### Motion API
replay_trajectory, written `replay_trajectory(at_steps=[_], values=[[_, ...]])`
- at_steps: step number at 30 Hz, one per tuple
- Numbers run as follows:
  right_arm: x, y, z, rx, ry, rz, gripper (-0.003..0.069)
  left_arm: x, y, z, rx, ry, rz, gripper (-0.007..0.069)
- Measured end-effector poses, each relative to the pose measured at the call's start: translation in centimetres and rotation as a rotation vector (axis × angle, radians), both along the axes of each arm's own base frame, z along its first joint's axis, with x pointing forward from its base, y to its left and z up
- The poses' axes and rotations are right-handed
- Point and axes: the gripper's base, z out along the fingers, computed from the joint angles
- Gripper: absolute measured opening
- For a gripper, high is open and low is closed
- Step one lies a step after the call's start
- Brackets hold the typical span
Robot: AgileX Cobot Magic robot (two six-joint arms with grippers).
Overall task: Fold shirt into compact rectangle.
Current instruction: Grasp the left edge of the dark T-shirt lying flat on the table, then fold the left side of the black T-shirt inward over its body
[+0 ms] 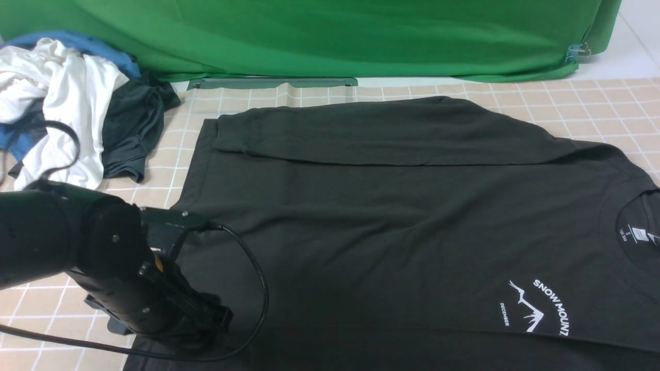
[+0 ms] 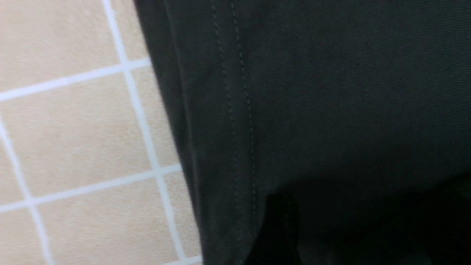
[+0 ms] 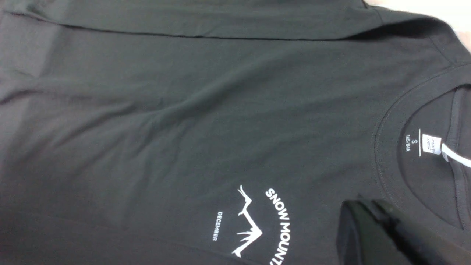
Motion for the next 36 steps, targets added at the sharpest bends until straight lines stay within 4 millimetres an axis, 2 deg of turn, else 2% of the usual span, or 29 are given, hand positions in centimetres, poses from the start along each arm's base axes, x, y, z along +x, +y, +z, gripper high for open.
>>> replay_trajectory(at_steps=[3, 6, 12, 14, 20, 24, 25, 26, 28, 31, 33, 36], values=[[0.0, 0.0, 0.0, 0.002, 0.000, 0.000, 0.0038, 0.0, -0.2, -0.5, -0.005, 0.035, -0.035, 0.0498], [0.0, 0.0, 0.0, 0.004, 0.000, 0.000, 0.0039, 0.0, -0.3, -0.6, -0.007, 0.045, -0.068, 0.0435], [0.0, 0.1, 0.0, 0.014, -0.001, 0.001, 0.0043, -0.3, -0.4, -0.4, -0.018, 0.079, -0.073, 0.0106], [0.0, 0.1, 0.0, 0.018, -0.001, 0.001, 0.0043, -0.7, -0.3, -0.2, -0.016, 0.091, -0.078, 0.0039], [0.0, 0.1, 0.0, 0.021, -0.001, 0.001, 0.0050, -1.6, -0.1, 1.8, -0.024, 0.070, -0.094, 0.0020], [0.0, 0.1, 0.1, 0.021, -0.006, 0.000, 0.0052, -1.1, -0.3, 5.1, -0.056, -0.017, -0.102, 0.0020], [0.0, 0.1, 0.1, 0.022, -0.006, 0.000, 0.0054, -0.5, -0.6, 6.6, -0.074, -0.072, -0.102, 0.0020], [0.0, 0.1, 0.1, 0.022, -0.006, 0.000, 0.0054, -0.4, -0.6, 6.8, -0.077, -0.080, -0.102, 0.0020], [0.0, 0.1, 0.1, 0.022, -0.006, 0.000, 0.0056, 1.2, -1.1, 9.7, -0.107, -0.182, -0.101, 0.0020], [0.0, 0.1, 0.1, 0.022, -0.006, 0.000, 0.0057, 2.5, -1.2, 11.8, -0.124, -0.253, -0.087, 0.0020], [0.0, 0.1, 0.1, 0.022, -0.006, 0.000, 0.0057, 4.2, -1.0, 13.7, -0.128, -0.316, -0.059, 0.0020], [0.0, 0.1, 0.1, 0.022, -0.006, 0.000, 0.0062, 6.1, -0.4, 15.0, -0.109, -0.366, -0.023, 0.0020]])
